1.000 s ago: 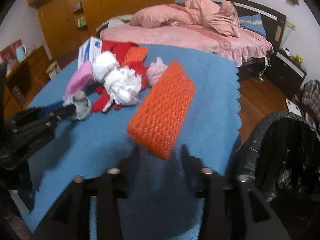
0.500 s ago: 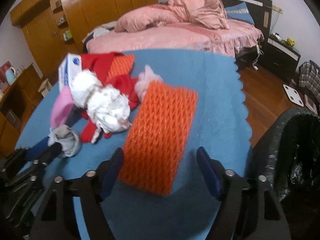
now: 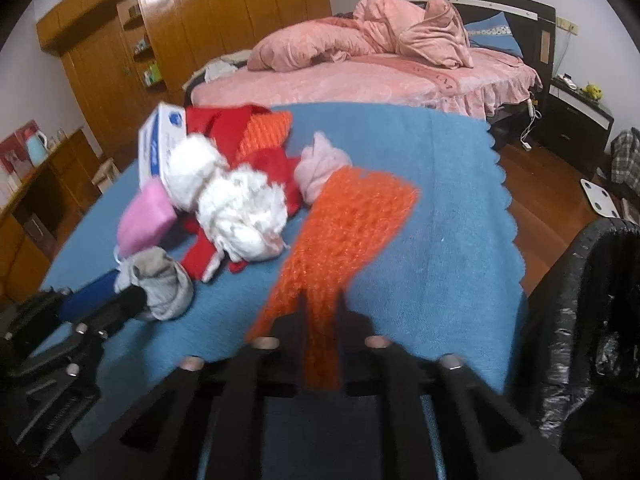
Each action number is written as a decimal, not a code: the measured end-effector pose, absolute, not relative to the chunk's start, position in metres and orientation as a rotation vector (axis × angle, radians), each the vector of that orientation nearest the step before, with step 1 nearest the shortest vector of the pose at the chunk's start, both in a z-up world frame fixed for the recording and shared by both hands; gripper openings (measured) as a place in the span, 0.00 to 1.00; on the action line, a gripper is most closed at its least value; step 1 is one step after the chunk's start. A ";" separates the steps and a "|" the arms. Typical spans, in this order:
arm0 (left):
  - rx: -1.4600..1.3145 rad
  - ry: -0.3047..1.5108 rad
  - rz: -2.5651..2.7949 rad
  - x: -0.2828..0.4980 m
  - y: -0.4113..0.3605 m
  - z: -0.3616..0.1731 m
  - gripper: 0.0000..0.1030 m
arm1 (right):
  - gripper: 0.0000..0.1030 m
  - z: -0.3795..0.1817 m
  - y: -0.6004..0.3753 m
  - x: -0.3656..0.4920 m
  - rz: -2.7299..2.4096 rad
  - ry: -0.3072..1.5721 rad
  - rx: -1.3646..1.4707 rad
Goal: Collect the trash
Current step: 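Grasp and lift the orange mesh net with the right tool while the left holds the sock, then carry both items over the black-lined bin and open both tools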
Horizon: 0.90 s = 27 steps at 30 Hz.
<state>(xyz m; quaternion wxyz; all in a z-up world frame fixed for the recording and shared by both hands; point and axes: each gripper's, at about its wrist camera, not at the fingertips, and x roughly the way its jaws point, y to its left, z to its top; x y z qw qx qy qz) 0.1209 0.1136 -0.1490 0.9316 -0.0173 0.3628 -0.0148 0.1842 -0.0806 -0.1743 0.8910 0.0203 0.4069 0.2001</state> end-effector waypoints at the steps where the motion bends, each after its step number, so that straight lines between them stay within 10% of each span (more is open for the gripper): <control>1: -0.036 0.736 -0.034 0.119 0.112 -0.147 0.25 | 0.10 -0.169 -0.083 0.183 0.421 0.837 0.043; 27: -0.008 0.612 -0.378 0.123 -0.045 -0.091 0.25 | 0.10 -0.106 -0.275 0.111 0.070 0.695 0.164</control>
